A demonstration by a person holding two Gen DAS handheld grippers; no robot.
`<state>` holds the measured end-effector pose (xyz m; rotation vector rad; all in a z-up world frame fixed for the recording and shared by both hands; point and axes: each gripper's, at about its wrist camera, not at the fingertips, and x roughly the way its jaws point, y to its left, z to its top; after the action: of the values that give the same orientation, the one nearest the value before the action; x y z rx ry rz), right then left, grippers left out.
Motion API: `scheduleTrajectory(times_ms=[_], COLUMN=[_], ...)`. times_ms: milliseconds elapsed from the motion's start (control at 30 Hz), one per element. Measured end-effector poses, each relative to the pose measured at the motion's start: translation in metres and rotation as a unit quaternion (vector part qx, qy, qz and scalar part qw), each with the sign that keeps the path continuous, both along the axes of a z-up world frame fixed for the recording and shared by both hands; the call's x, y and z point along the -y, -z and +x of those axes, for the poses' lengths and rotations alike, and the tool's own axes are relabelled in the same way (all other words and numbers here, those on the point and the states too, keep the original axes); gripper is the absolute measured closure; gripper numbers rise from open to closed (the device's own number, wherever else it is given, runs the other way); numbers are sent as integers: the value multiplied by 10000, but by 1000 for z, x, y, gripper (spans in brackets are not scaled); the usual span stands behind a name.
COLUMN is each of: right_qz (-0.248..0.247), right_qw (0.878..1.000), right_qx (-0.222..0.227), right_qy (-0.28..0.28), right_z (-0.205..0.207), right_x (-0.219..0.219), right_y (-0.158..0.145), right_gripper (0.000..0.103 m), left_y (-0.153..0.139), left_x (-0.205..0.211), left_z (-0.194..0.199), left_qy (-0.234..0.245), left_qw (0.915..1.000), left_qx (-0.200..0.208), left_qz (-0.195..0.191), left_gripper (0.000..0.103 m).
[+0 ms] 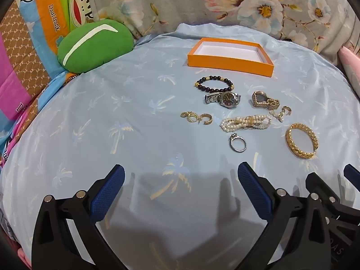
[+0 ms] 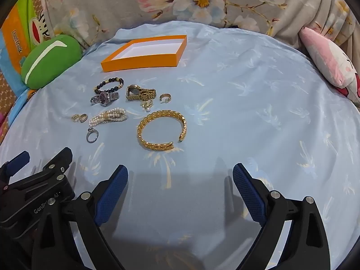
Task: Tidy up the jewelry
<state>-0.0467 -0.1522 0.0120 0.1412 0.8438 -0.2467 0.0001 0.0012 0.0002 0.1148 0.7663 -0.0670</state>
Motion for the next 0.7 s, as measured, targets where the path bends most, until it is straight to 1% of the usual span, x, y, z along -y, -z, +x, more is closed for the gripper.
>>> scheduleTrajectory(times_ms=[133, 167, 367, 400, 700], right_qz=[22, 25, 23, 11, 46], right_qw=[10000, 10000, 10000, 10000, 10000], right_qx=[8, 7, -5, -7, 2], right_qy=[-5, -7, -10, -12, -17], right_z=[0, 0, 1, 1, 1], right_x=[0, 0, -1, -3, -1], right_y=[0, 0, 1, 1, 1], right_gripper=[11, 11, 11, 11, 11], left_y=[0, 8, 13, 12, 10], left_x=[-3, -6, -9, -1, 0], left_z=[-1, 3, 4, 5, 3], left_qy=[45, 42, 102, 77, 32], left_qw=[10000, 10000, 9999, 9998, 9999], left_qx=[-29, -36, -136, -156, -107], left_qz=[-9, -13, -21, 8, 26], left_gripper=[5, 5, 5, 5, 5])
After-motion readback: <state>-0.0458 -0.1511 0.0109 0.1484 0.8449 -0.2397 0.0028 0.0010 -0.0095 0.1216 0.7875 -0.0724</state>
